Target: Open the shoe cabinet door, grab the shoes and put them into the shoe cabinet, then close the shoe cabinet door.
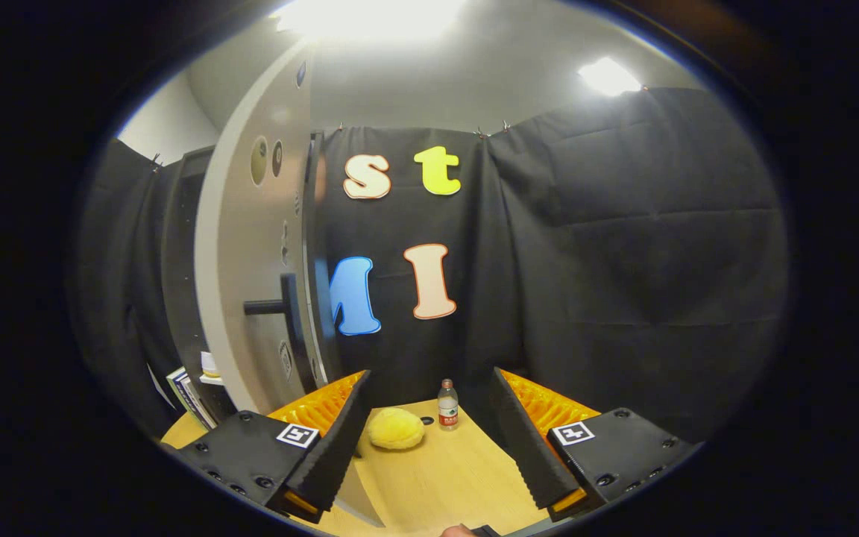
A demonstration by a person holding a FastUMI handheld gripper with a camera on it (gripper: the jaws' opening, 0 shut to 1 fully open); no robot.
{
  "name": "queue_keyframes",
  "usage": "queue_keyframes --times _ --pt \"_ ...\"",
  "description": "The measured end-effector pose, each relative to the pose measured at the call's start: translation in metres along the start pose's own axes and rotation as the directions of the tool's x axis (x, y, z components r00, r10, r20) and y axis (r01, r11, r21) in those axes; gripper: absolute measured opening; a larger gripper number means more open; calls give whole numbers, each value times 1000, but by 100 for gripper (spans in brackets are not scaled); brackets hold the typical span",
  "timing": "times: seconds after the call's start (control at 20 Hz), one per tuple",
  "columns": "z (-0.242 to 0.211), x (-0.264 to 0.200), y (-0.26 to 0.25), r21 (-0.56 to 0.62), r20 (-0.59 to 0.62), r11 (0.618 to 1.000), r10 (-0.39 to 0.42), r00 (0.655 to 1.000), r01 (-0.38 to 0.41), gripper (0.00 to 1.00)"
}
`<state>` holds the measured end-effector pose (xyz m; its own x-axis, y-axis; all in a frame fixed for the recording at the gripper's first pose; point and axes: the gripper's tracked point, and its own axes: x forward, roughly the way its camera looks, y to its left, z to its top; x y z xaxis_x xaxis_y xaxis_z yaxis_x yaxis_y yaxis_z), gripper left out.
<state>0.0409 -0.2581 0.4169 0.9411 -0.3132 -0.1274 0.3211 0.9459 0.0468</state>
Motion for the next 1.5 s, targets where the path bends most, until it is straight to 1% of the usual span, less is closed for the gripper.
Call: queue_keyframes --times 0.05,0.15,0.2,0.25,0.45,0.65,0.85,1.05,1.15,1.35,1.5 --pt "-4 6 7 13 -14 1000 17 1000 -17 98" --pt "-1 -3 9 4 -2 1000 7 1000 -7 98" --pt "-4 1 12 -9 -1 1000 10 1000 -10 97" --pt "-3 0 18 -8 2 1000 28 1000 -27 96" --pt "-12 -11 63 40 -35 989 144 989 -142 96" --pt "-13 -19 106 19 -44 973 232 972 -231 96" --pt "-18 -25 152 15 -62 951 309 949 -308 96" --pt "-11 -22 195 16 -49 934 356 933 -356 95" --pt "-16 -19 217 10 -55 919 395 917 -395 96" --pt "-15 -13 279 43 -54 869 495 867 -494 96" --pt "-10 -3 314 42 -35 849 529 848 -527 96"
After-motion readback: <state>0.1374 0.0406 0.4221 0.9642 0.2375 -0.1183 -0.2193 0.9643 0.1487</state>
